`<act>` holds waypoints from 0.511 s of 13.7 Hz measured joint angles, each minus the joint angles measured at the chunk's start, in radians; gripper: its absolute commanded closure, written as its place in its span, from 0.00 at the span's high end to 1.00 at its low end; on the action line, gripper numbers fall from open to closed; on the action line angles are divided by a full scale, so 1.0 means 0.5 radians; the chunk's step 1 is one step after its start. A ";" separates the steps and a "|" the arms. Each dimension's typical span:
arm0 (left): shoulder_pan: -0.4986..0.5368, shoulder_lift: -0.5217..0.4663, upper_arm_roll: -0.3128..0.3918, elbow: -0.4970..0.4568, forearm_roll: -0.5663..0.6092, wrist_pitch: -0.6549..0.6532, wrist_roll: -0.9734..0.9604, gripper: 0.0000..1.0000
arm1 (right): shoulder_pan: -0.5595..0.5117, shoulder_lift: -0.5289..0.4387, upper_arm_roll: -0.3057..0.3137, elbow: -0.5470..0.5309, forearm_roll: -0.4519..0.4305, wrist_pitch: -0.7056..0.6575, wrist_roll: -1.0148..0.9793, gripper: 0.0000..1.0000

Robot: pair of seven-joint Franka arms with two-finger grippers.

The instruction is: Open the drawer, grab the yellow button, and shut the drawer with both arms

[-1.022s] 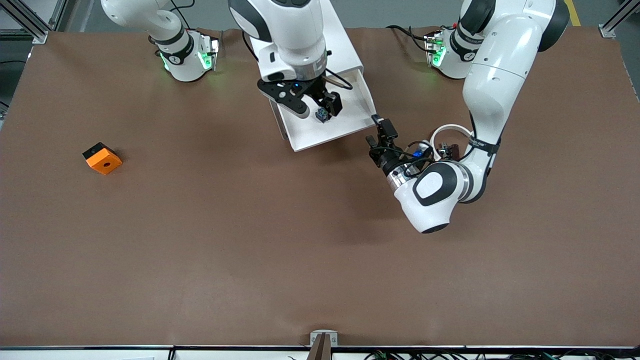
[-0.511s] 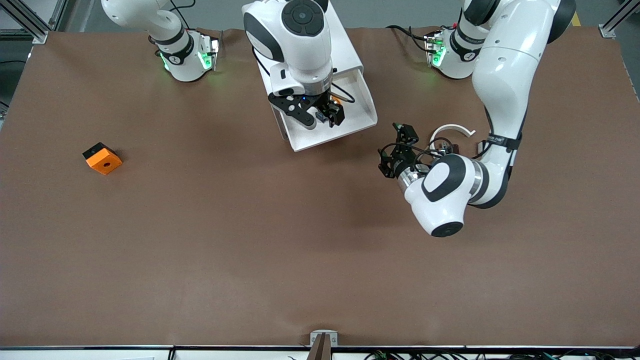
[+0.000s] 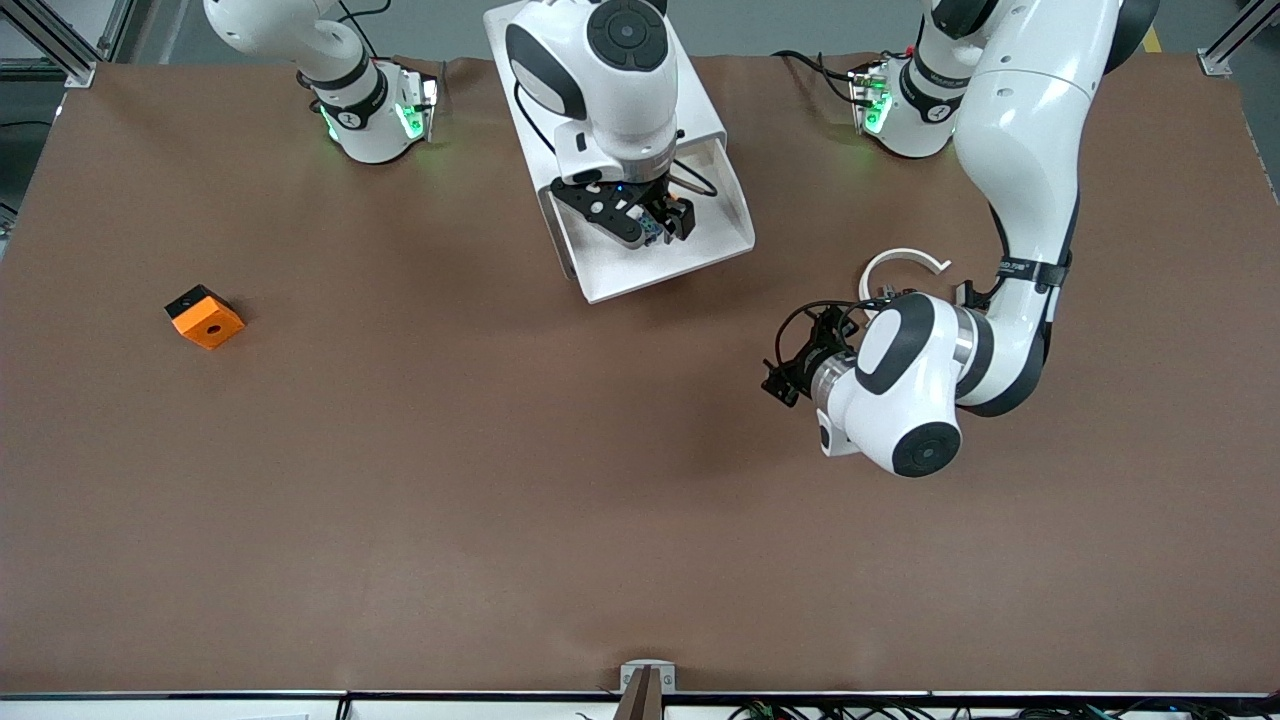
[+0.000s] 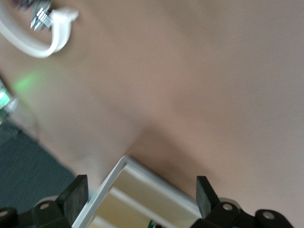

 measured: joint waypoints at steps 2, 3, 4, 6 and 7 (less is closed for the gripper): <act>-0.002 -0.010 0.000 0.013 0.028 0.187 0.165 1.00 | 0.030 0.002 0.000 -0.006 0.001 0.001 0.005 1.00; -0.003 -0.016 -0.001 0.014 0.040 0.271 0.242 1.00 | 0.043 0.005 0.000 -0.011 0.001 0.003 0.013 1.00; -0.004 -0.024 -0.003 0.016 0.064 0.364 0.316 1.00 | 0.053 0.010 0.000 -0.016 0.001 0.005 0.021 1.00; -0.008 -0.049 -0.011 0.022 0.106 0.559 0.437 1.00 | 0.059 0.026 0.000 -0.017 0.001 0.009 0.025 1.00; -0.010 -0.065 -0.013 0.023 0.115 0.625 0.486 1.00 | 0.059 0.036 -0.002 -0.017 0.001 0.013 0.025 1.00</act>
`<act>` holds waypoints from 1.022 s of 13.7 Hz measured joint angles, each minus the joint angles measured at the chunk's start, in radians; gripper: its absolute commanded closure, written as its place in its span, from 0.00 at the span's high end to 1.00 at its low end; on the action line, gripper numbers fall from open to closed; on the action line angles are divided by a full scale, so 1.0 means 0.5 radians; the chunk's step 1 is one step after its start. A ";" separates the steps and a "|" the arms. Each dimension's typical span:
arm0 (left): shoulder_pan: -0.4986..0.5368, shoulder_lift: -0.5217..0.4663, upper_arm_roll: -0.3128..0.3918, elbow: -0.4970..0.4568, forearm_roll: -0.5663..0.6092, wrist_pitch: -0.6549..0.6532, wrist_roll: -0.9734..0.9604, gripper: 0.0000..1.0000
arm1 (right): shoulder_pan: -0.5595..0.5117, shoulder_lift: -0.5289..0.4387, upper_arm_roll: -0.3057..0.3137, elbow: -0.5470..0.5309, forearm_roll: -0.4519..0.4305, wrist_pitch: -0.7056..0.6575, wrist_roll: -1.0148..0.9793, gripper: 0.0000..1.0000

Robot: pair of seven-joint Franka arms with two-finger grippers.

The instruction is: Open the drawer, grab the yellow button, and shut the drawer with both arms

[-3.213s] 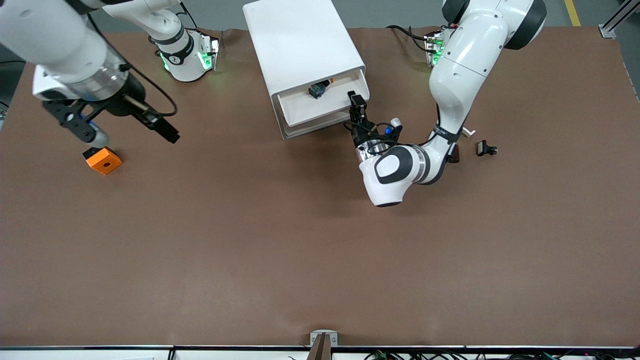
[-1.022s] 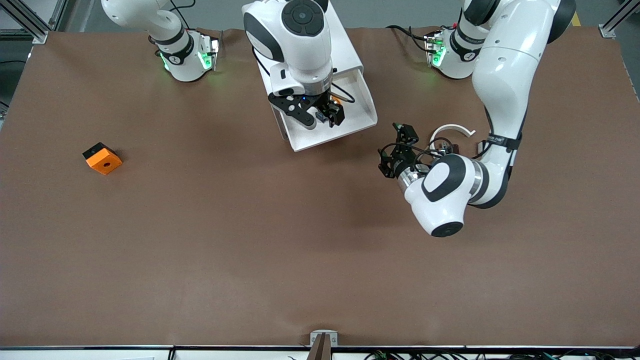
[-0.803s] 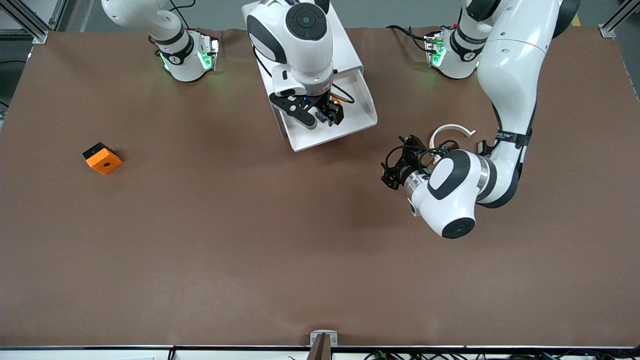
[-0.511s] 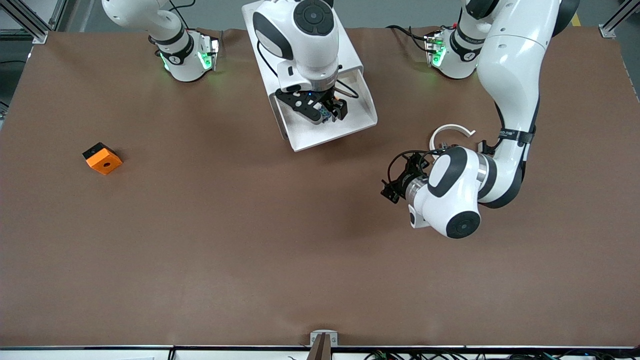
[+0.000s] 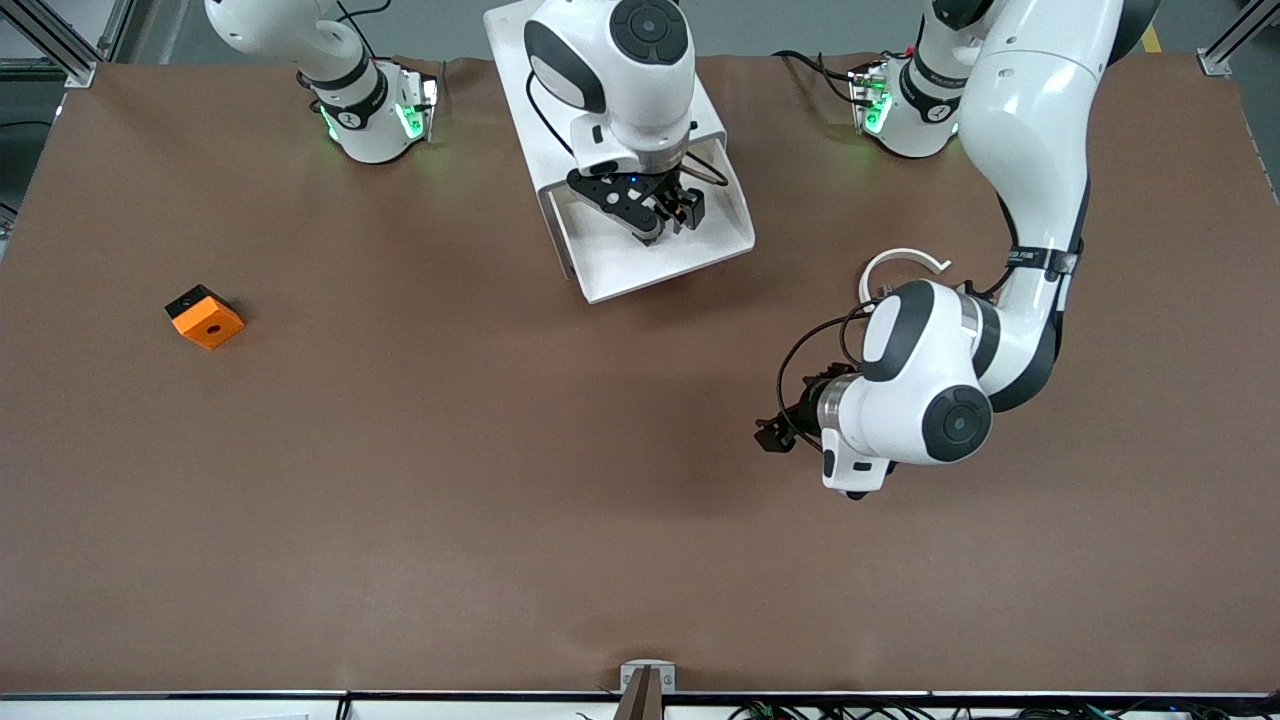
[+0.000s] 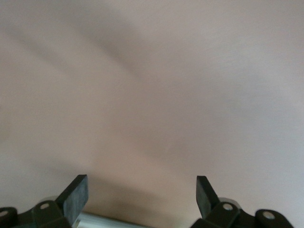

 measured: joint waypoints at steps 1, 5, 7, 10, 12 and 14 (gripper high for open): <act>-0.003 -0.011 -0.001 0.000 0.008 0.050 0.047 1.00 | 0.000 0.009 -0.003 0.000 0.000 0.009 0.000 1.00; -0.033 -0.075 -0.008 0.010 0.157 0.199 0.097 1.00 | 0.000 0.032 -0.006 0.000 0.000 0.038 0.010 1.00; -0.047 -0.143 -0.029 0.009 0.257 0.209 0.102 1.00 | 0.000 0.039 -0.006 0.000 0.000 0.039 0.011 1.00; -0.124 -0.220 -0.046 -0.022 0.439 0.209 0.102 1.00 | 0.000 0.058 -0.006 0.000 0.000 0.042 0.012 1.00; -0.175 -0.228 -0.047 -0.031 0.508 0.209 0.101 1.00 | 0.000 0.068 -0.006 0.000 -0.001 0.045 0.013 0.74; -0.194 -0.229 -0.047 -0.042 0.544 0.209 0.101 1.00 | 0.005 0.068 -0.006 0.000 -0.002 0.045 0.013 0.26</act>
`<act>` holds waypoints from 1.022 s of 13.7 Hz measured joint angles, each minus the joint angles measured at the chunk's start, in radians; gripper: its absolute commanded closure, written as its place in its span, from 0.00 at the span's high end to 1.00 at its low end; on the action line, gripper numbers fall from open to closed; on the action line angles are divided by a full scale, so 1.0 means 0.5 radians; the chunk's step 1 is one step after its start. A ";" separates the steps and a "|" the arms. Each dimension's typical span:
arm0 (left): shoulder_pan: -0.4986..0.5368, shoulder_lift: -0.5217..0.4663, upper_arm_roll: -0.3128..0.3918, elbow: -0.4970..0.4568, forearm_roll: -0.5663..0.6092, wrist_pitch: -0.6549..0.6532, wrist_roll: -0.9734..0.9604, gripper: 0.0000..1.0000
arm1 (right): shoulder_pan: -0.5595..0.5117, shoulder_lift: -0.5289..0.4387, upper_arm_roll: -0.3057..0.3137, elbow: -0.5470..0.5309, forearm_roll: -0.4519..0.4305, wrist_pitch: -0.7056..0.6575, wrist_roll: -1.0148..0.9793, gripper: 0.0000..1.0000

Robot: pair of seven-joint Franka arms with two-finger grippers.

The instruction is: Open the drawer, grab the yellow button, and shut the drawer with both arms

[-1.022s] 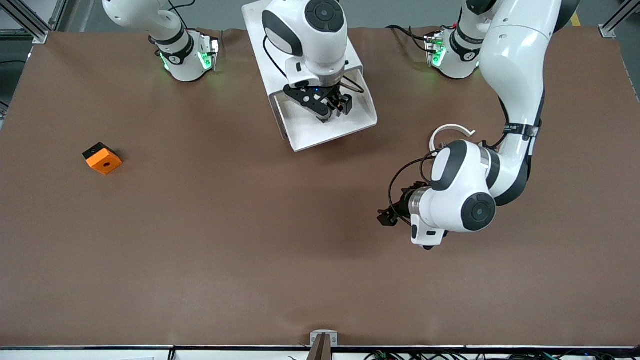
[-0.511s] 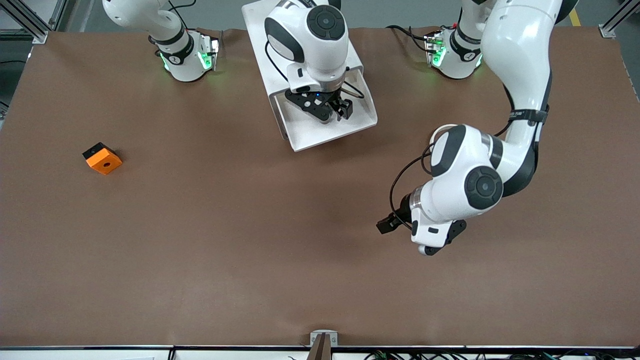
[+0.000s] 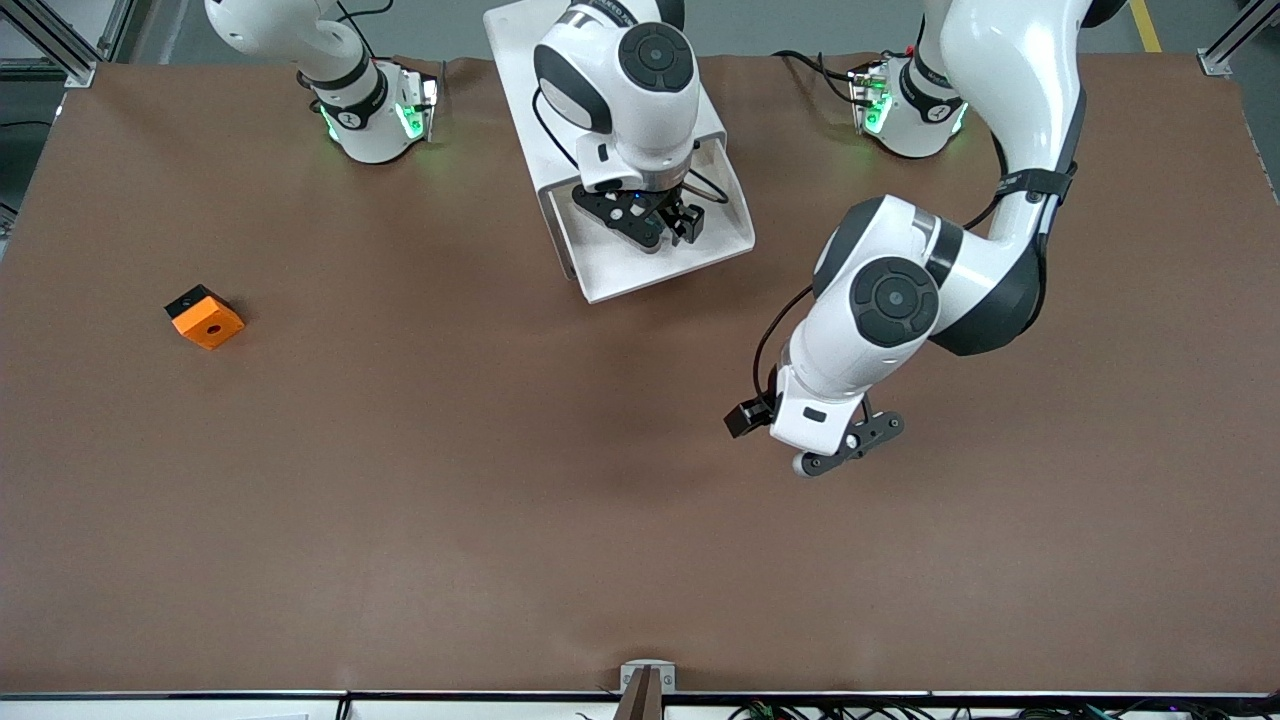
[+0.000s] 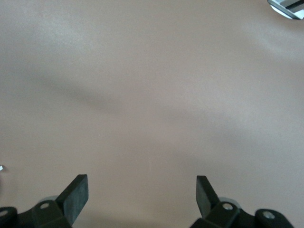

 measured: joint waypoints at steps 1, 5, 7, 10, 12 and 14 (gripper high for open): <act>0.002 -0.001 0.000 -0.010 0.049 0.000 0.000 1.00 | 0.004 0.000 0.000 0.000 0.000 0.000 0.000 0.00; 0.012 -0.003 0.001 -0.033 0.170 0.001 0.000 1.00 | 0.011 0.000 0.000 0.004 0.000 0.000 0.031 0.00; 0.009 -0.003 0.001 -0.052 0.173 0.001 0.000 1.00 | 0.011 0.000 0.000 0.004 0.000 0.000 0.033 0.00; 0.013 -0.005 0.002 -0.059 0.173 0.001 0.000 1.00 | 0.011 -0.001 -0.009 0.047 0.000 -0.036 0.034 0.00; 0.018 -0.009 0.006 -0.059 0.181 0.001 0.000 1.00 | -0.019 -0.006 -0.030 0.201 0.000 -0.268 0.016 0.00; 0.018 -0.019 0.008 -0.059 0.198 -0.003 0.000 1.00 | -0.119 -0.031 -0.046 0.377 -0.001 -0.512 -0.124 0.00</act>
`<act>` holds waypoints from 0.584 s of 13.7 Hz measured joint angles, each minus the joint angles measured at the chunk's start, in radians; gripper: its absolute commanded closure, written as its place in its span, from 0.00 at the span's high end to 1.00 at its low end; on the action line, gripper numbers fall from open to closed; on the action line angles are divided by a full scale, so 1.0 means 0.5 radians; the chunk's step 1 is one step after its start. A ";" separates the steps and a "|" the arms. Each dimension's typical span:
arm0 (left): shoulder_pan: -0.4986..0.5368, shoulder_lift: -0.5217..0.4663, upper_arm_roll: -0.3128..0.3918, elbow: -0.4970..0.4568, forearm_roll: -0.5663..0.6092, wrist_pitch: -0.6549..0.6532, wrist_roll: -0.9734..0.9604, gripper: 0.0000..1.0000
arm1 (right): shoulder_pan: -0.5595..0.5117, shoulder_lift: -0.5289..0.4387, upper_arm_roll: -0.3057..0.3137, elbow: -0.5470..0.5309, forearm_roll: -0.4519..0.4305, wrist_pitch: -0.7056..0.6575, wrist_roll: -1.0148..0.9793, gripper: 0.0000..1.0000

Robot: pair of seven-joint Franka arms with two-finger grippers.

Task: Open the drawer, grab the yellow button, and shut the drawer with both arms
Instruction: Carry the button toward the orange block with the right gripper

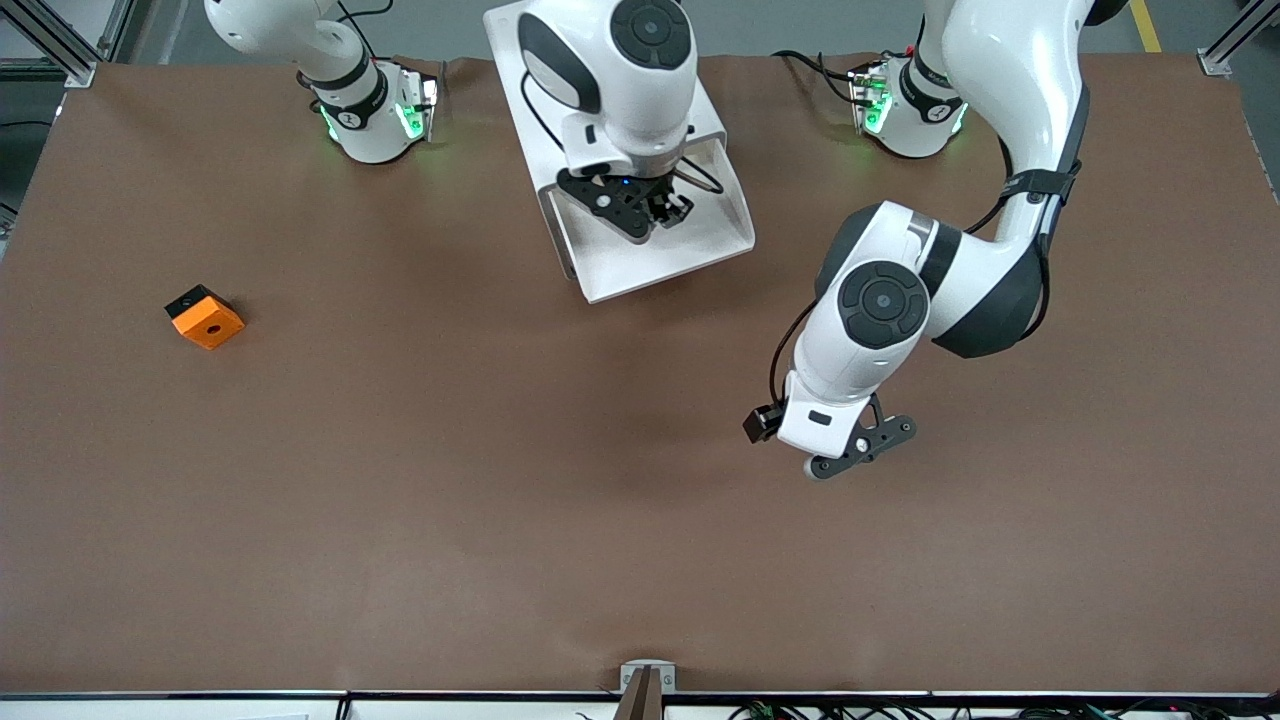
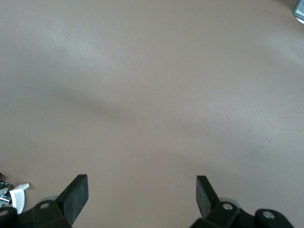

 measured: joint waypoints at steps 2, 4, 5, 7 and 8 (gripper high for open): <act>-0.003 -0.011 0.000 -0.002 0.009 -0.017 0.000 1.00 | -0.161 -0.072 -0.012 0.067 -0.002 -0.081 -0.201 0.00; -0.012 -0.024 -0.005 -0.010 0.052 -0.032 0.000 1.00 | -0.390 -0.150 -0.021 0.076 -0.004 -0.134 -0.467 0.00; -0.024 -0.030 -0.009 -0.011 0.063 -0.043 0.000 1.00 | -0.518 -0.179 -0.026 0.076 -0.005 -0.148 -0.619 0.00; -0.073 -0.041 -0.024 -0.020 0.065 -0.061 0.001 1.00 | -0.801 -0.212 -0.032 0.076 -0.005 -0.166 -1.011 0.00; -0.097 -0.046 -0.048 -0.027 0.065 -0.073 0.001 1.00 | -0.928 -0.215 -0.035 0.075 -0.005 -0.170 -1.232 0.00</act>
